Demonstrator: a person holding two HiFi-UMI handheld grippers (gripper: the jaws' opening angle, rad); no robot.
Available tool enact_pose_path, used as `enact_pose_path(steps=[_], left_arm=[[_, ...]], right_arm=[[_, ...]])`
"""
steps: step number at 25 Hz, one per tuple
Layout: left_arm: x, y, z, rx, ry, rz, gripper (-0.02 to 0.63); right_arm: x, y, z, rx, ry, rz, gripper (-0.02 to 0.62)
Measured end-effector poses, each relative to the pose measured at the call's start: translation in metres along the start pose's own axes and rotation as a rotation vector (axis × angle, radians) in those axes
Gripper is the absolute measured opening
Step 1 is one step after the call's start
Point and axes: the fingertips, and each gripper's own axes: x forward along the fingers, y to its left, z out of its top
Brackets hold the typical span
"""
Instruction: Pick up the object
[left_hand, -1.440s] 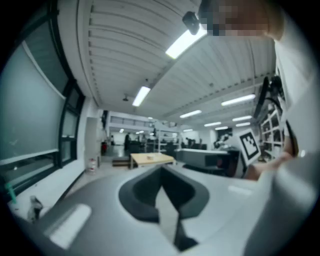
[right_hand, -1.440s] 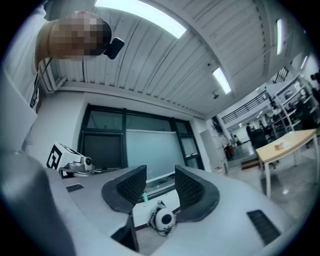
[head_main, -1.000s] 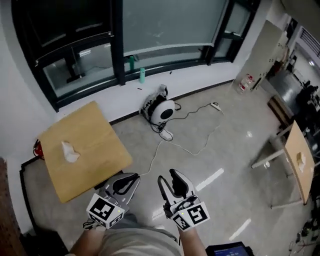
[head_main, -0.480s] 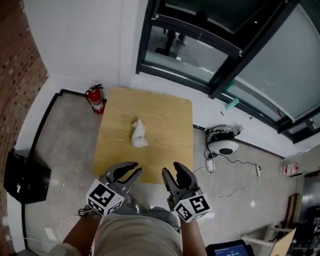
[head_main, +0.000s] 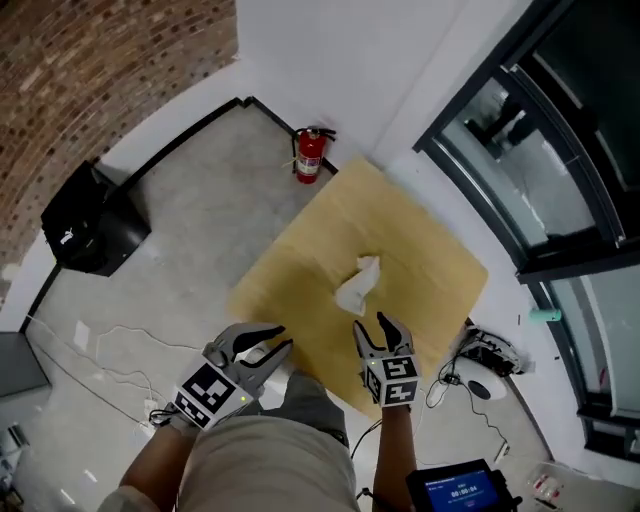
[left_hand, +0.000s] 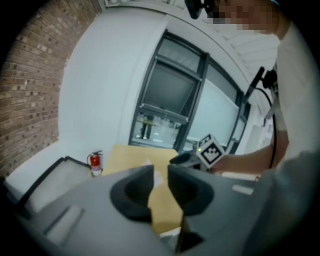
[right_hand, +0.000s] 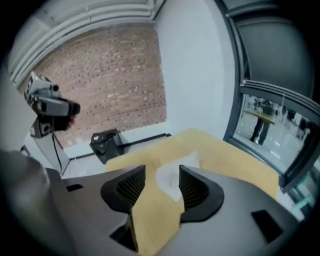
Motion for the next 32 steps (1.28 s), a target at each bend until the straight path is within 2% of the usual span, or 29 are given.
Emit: enact_pose_path(steps=[2, 5, 9, 11, 14, 19, 21, 27, 32], left_arm=[[0.005, 0.007, -0.011, -0.045, 0.015, 0.057, 0.074], [0.017, 0.015, -0.033, -0.123, 0.035, 0.126, 0.074], [0.027, 0.015, -0.064, -0.165, 0.086, 0.198, 0.075], [0.026, 0.017, -0.077, -0.197, 0.094, 0.225, 0.074], [0.021, 0.019, -0.093, -0.261, 0.104, 0.246, 0.075], [0.016, 0.021, -0.112, -0.283, 0.107, 0.271, 0.074], [0.013, 0.017, -0.116, -0.280, 0.115, 0.267, 0.074], [-0.009, 0.020, -0.119, -0.244, 0.130, 0.286, 0.074], [-0.023, 0.029, -0.111, -0.122, 0.159, 0.294, 0.074]], right_arm=[[0.027, -0.014, -0.012, -0.093, 0.070, 0.018, 0.190], [0.067, -0.018, -0.029, -0.164, 0.129, 0.104, 0.198], [0.102, -0.011, -0.048, -0.278, 0.180, 0.185, 0.205], [0.109, -0.006, -0.048, -0.313, 0.152, 0.211, 0.204], [0.114, 0.003, -0.040, -0.292, 0.082, 0.238, 0.193], [0.119, 0.023, -0.040, -0.275, 0.029, 0.263, 0.176], [0.116, 0.027, -0.036, -0.214, -0.005, 0.275, 0.175], [0.104, 0.023, -0.009, 0.109, -0.147, 0.309, 0.175], [0.073, 0.026, 0.035, 0.383, -0.289, 0.405, 0.175]])
